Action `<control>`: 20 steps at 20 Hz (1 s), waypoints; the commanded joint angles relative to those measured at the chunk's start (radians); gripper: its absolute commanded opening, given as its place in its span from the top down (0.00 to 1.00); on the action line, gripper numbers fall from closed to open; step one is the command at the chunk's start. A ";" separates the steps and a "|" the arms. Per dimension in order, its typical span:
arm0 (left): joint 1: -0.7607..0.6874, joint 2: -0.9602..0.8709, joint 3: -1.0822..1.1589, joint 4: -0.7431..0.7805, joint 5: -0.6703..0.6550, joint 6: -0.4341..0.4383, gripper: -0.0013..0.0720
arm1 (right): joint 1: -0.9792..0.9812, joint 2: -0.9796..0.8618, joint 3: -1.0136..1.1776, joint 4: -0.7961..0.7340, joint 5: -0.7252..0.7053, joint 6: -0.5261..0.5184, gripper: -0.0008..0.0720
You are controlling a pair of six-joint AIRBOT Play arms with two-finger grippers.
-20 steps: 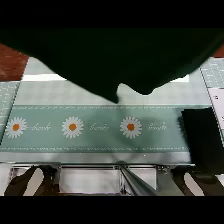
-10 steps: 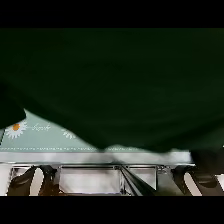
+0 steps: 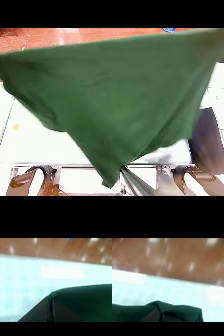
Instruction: Fold the shirts.
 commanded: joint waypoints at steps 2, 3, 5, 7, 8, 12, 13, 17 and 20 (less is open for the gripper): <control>-0.003 -0.163 -0.262 0.004 0.170 0.026 0.96 | 0.001 -0.352 -0.008 0.146 -0.047 -0.028 0.96; -0.003 -0.229 -0.269 0.004 0.192 0.051 0.96 | 0.001 -0.423 -0.008 0.184 -0.078 -0.028 0.96; -0.003 -0.360 -0.267 0.003 0.234 0.060 0.96 | 0.002 -0.560 -0.008 0.290 -0.145 -0.047 0.96; -0.006 -0.485 -0.267 0.000 0.275 0.060 0.96 | 0.002 -0.680 -0.008 0.410 -0.209 -0.060 0.96; -0.007 -0.540 -0.267 -0.001 0.281 0.060 0.96 | 0.002 -0.724 -0.008 0.443 -0.237 -0.060 0.96; -0.035 -0.692 -0.267 -0.002 0.277 0.060 0.96 | -0.028 -0.824 -0.008 0.444 -0.216 0.011 0.43; -0.034 -0.707 -0.267 -0.003 0.277 0.060 0.96 | -0.053 -0.821 -0.008 0.444 -0.156 0.011 0.43; -0.024 -0.709 -0.259 -0.003 0.258 0.060 0.96 | -0.204 -0.694 -0.043 0.179 0.259 -0.038 0.43; -0.028 -0.710 -0.260 -0.003 0.258 0.060 0.96 | -0.243 -0.455 -0.387 0.050 0.246 0.016 0.43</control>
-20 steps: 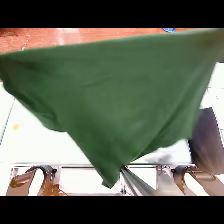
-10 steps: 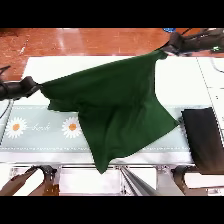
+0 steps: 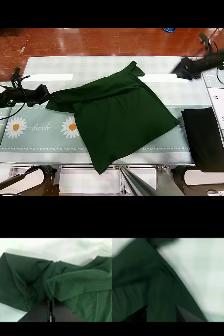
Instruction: Fold the shirts.
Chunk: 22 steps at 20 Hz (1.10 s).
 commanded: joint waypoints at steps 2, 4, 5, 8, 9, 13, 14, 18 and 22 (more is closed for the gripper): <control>-0.002 -0.010 0.002 -0.001 -0.008 0.000 0.96 | -0.037 0.330 -0.525 -0.095 0.021 0.002 0.43; -0.002 -0.010 0.001 -0.001 -0.020 0.000 0.96 | -0.008 0.469 -0.792 -0.060 -0.006 -0.005 0.43; -0.002 -0.010 0.001 -0.001 -0.027 0.000 0.96 | 0.004 0.511 -0.881 -0.052 -0.011 -0.005 0.43; -0.010 -0.010 0.001 -0.001 -0.034 0.000 0.96 | 0.065 0.580 -1.070 -0.011 -0.028 -0.004 0.43; -0.014 -0.010 0.001 -0.001 -0.034 0.000 0.96 | 0.094 0.580 -1.109 0.003 -0.057 -0.001 0.43; -0.028 -0.010 0.001 -0.001 -0.034 0.000 0.96 | 0.234 0.573 -1.173 0.051 -0.249 0.053 0.43; -0.028 -0.010 0.001 -0.001 -0.034 0.000 0.96 | 0.259 0.561 -1.173 0.082 -0.295 0.048 0.43; -0.027 -0.010 0.001 -0.001 -0.029 0.000 0.96 | 0.271 0.459 -1.164 0.211 -0.455 -0.017 0.43; -0.027 -0.010 0.001 -0.001 -0.025 0.000 0.96 | 0.275 0.329 -1.077 0.367 -0.517 -0.130 0.44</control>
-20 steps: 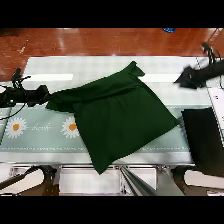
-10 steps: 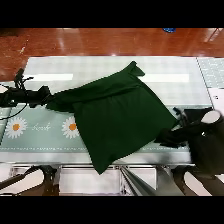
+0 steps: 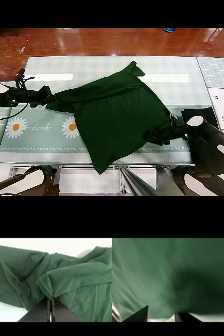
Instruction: Fold the shirts.
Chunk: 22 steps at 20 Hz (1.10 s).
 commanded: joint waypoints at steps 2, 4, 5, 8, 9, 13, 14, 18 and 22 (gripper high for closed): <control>0.000 -0.001 0.000 0.000 0.006 0.000 0.96 | 0.038 -0.138 0.109 0.164 -0.119 -0.120 0.56; 0.000 -0.001 0.000 0.000 0.006 0.000 0.96 | 0.087 -0.192 0.171 0.224 -0.126 -0.198 0.89; 0.000 -0.001 0.000 0.000 0.006 0.000 0.96 | 0.103 -0.209 0.204 0.238 -0.119 -0.230 0.96; 0.017 0.007 0.002 0.000 0.005 0.000 0.96 | 0.085 -0.178 0.275 0.200 -0.060 -0.235 0.96; 0.034 0.016 0.002 0.000 0.004 0.000 0.96 | 0.061 -0.149 0.288 0.168 -0.046 -0.215 0.96; 0.095 0.068 -0.005 0.000 -0.075 0.013 0.96 | -0.111 -0.085 0.397 -0.011 0.009 -0.144 0.96; 0.095 0.085 -0.019 -0.013 -0.118 0.063 0.96 | -0.141 -0.086 0.446 -0.049 0.019 -0.145 0.96; 0.095 0.236 -0.201 -0.133 -0.164 0.137 0.96 | -0.166 -0.173 0.686 -0.130 0.016 -0.126 0.96; 0.093 0.445 -0.458 -0.174 -0.203 0.136 0.96 | -0.165 -0.423 0.959 -0.070 0.075 -0.103 0.96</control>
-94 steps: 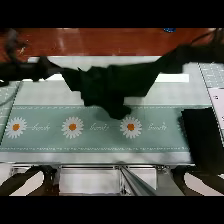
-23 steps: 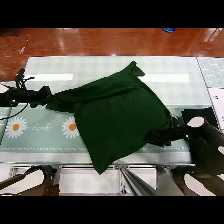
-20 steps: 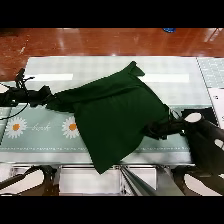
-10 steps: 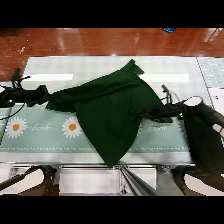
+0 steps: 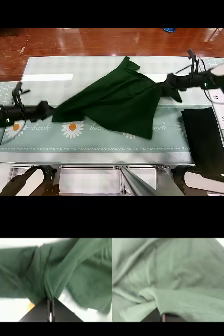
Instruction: Fold the shirts.
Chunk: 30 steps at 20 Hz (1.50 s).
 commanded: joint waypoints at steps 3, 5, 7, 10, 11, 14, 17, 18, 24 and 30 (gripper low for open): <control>0.001 0.270 -0.316 -0.156 -0.047 0.017 0.96 | -0.009 -0.308 0.340 0.129 0.071 0.036 0.96; 0.001 0.303 -0.366 -0.166 -0.044 0.016 0.96 | -0.006 -0.382 0.400 0.201 0.074 0.039 0.96; 0.001 0.292 -0.373 -0.165 -0.034 0.017 0.96 | -0.002 -0.418 0.417 0.226 0.071 0.043 0.96; 0.001 0.283 -0.368 -0.166 0.085 0.016 0.90 | -0.003 -0.428 0.417 0.218 0.078 0.052 0.71; 0.001 0.283 -0.355 -0.166 0.126 0.016 0.56 | -0.009 -0.424 0.417 0.219 0.102 0.064 0.42; 0.051 0.281 -0.209 -0.105 0.163 0.020 0.29 | -0.099 -0.363 0.418 0.200 0.237 0.083 0.43; 0.182 0.257 -0.004 0.060 0.162 -0.013 0.29 | -0.230 -0.221 0.376 -0.027 0.359 0.095 0.43; 0.218 0.235 0.027 0.062 0.147 -0.053 0.29 | -0.265 -0.145 0.301 -0.131 0.344 0.109 0.43; 0.092 -0.124 0.036 -0.067 -0.373 0.113 0.29 | -0.359 0.243 -0.401 -0.185 0.048 0.073 0.43; -0.085 -0.330 0.036 -0.066 -0.287 0.114 0.29 | -0.358 0.297 -0.632 0.006 0.065 -0.073 0.43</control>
